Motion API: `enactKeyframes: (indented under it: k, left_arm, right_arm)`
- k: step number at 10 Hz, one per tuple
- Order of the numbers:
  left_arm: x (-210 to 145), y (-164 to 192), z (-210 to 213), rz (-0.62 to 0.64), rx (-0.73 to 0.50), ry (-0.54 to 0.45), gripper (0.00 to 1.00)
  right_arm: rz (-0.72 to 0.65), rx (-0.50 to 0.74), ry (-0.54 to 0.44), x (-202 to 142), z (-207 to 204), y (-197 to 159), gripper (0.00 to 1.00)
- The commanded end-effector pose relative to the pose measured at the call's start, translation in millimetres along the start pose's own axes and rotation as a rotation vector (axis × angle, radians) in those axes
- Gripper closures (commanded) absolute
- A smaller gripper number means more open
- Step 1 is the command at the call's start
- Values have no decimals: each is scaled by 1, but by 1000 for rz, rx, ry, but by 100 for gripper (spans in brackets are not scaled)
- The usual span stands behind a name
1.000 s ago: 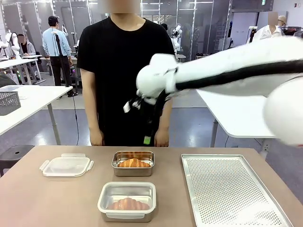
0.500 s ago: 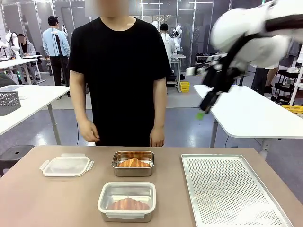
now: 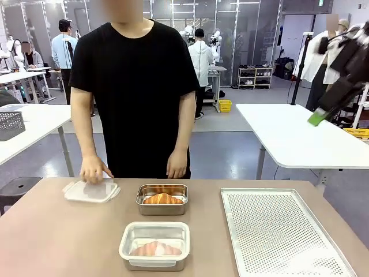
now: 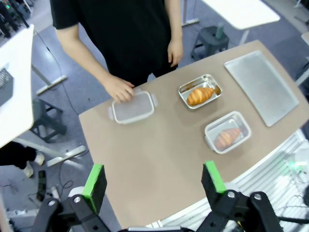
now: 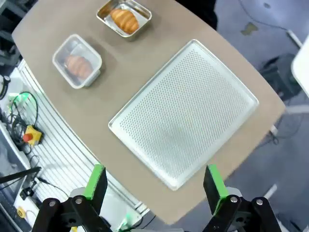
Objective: Place the bread into the airtight container.
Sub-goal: Pick up a Butter Roll and place it into an empty Airtight Container.
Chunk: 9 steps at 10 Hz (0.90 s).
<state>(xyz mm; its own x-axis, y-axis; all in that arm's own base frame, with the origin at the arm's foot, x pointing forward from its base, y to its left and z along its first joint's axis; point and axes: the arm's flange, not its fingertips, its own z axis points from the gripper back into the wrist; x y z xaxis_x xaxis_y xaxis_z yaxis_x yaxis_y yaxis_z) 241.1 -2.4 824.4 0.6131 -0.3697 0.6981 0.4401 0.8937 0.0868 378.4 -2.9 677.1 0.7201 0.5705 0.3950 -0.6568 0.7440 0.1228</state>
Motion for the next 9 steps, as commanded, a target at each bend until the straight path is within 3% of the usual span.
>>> enactKeyframes:
  k: [1,3,6,7,9]
  left_arm:
    - [2,0,3,-1,-3,9,0]
    - [2,0,3,-1,-3,9,0]
    - [2,0,3,-1,-3,9,0]
    - [2,0,3,-1,-3,9,0]
    - [2,0,3,-1,-3,9,0]
  right_arm:
    - [-58,-99,-5,3,37,41,0]
    - [-73,-159,-34,-1,74,66,0]
    - [-109,-185,-20,8,61,66,0]
    - [-56,-179,-60,-5,89,76,0]
    - [-56,-179,-60,-5,89,76,0]
